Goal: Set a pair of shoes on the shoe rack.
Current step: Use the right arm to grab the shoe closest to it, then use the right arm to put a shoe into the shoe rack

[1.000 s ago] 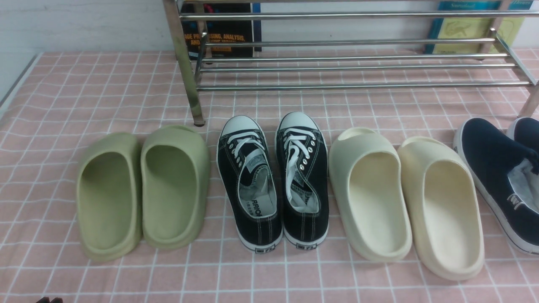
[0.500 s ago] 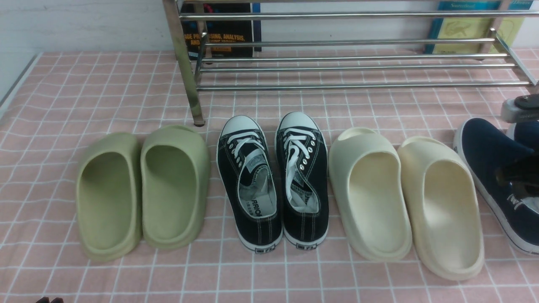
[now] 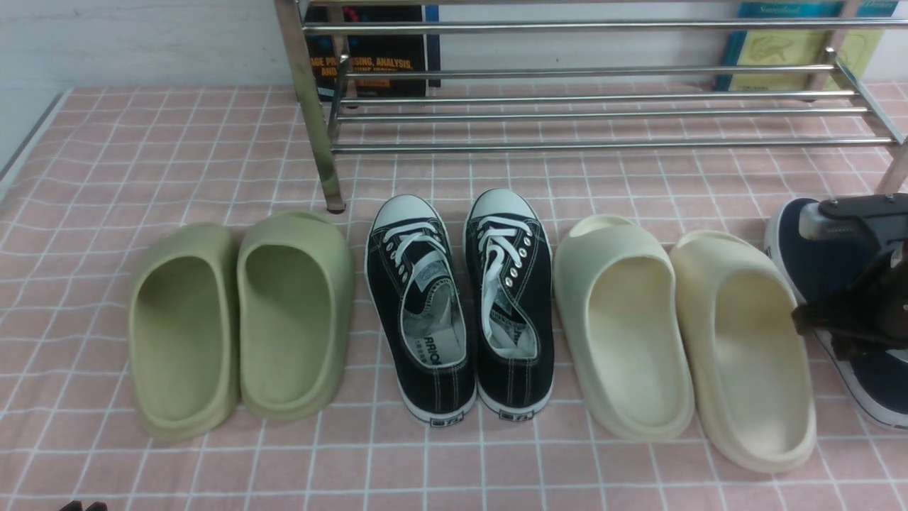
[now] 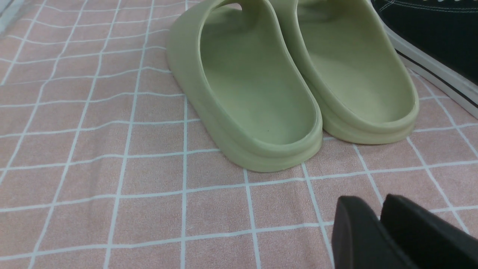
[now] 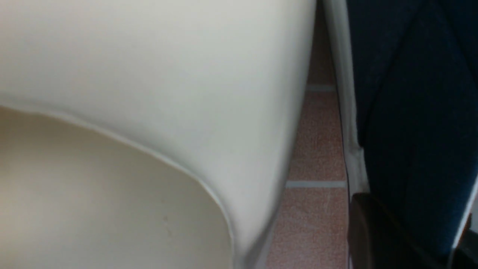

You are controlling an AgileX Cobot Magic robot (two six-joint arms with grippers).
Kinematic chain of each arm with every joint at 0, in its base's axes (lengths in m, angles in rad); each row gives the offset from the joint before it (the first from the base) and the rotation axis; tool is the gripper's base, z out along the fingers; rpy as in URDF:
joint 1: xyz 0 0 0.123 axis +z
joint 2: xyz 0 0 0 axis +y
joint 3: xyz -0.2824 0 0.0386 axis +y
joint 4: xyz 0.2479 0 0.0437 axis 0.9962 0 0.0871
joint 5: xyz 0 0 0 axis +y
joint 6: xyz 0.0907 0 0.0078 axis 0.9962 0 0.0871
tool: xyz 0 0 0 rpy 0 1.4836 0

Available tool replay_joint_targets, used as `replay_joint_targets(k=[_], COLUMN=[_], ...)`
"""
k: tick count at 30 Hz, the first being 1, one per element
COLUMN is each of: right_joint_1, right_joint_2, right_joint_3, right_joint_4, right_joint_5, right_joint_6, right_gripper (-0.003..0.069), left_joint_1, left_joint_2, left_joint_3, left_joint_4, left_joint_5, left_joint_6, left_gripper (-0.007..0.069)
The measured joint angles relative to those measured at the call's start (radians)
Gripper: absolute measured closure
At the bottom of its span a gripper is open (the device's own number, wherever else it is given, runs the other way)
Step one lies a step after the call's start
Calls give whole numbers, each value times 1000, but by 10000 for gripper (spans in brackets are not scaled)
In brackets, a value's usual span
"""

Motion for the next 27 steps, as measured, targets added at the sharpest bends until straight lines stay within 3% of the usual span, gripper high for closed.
replay_joint_targets(k=[8, 15, 20, 27], right_joint_1=[0, 0, 2, 2], right_joint_2=[-94, -72, 65, 307], right_joint_3=[-128, -346, -527, -828], right_joint_4=[20, 177, 301, 377], right_joint_5=[145, 207, 212, 249], right_joint_6=[-71, -222, -293, -305], right_gripper=[636, 636, 636, 636], left_joint_1=[0, 0, 0, 0], left_joint_2=[0, 0, 0, 0], left_joint_3=[0, 0, 0, 0], left_joint_4=[0, 0, 0, 0], left_joint_5=[0, 0, 0, 0], left_joint_6=[0, 0, 0, 0], left_gripper=[481, 477, 476, 475])
